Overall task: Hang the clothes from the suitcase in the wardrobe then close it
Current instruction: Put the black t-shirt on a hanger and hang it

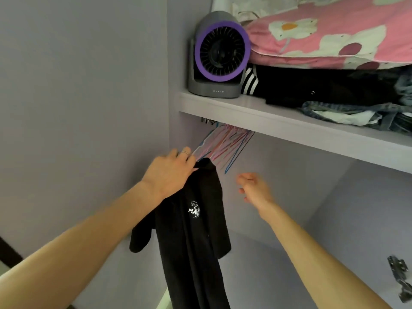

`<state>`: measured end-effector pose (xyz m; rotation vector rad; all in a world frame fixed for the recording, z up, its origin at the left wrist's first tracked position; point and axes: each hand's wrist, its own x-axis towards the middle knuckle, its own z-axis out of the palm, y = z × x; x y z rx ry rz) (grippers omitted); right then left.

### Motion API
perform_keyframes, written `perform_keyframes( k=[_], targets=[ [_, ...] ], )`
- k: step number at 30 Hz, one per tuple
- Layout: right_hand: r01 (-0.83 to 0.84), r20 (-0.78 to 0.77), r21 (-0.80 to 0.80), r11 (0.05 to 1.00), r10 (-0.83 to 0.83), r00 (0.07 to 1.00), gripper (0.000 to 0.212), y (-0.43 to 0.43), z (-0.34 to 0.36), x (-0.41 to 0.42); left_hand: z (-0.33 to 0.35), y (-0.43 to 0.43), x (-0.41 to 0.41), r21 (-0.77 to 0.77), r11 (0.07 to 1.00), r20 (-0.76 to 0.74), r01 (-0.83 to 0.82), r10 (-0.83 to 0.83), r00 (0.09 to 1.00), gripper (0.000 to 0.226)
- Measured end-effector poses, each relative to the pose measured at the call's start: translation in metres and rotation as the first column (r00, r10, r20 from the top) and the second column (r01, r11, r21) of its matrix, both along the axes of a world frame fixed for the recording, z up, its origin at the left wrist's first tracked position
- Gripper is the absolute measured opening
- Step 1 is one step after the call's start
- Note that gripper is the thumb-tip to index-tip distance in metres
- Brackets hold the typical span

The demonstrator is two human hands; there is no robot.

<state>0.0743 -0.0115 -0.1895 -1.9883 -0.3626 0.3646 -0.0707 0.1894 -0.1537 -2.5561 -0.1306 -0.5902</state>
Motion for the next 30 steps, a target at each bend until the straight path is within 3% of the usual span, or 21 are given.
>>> perform_keyframes(
  k=[3, 5, 9, 18, 23, 30],
  targets=[
    [0.097, -0.013, -0.030, 0.995, -0.097, 0.995, 0.019, 0.039, -0.015, 0.038, 0.007, 0.047, 0.004, 0.172, 0.983, -0.014, -0.067, 0.071, 0.997, 0.031],
    [0.121, -0.005, -0.103, 0.987, -0.122, 0.993, 0.043, 0.062, -0.021, 0.055, 0.010, 0.066, 0.001, 0.228, 0.968, -0.024, -0.106, 0.115, 0.993, 0.027],
    [0.193, -0.025, -0.103, 0.976, -0.196, 0.980, 0.067, 0.105, -0.045, 0.090, -0.006, 0.080, 0.010, 0.360, 0.915, -0.092, -0.182, 0.229, 0.969, 0.044],
    [0.421, 0.159, -0.129, 0.898, -0.400, 0.903, 0.039, 0.144, -0.092, 0.115, -0.033, 0.086, 0.026, 0.415, 0.884, -0.124, -0.218, 0.292, 0.948, 0.055],
    [0.521, 0.219, -0.115, 0.845, -0.490, 0.843, 0.049, 0.139, -0.094, 0.104, -0.036, 0.085, 0.020, 0.419, 0.882, -0.143, -0.216, 0.299, 0.944, 0.058],
    [0.569, 0.375, -0.112, 0.815, -0.496, 0.783, 0.055, 0.112, -0.060, 0.086, -0.033, 0.080, 0.012, 0.371, 0.902, -0.212, -0.221, 0.314, 0.925, 0.057]
  ],
)
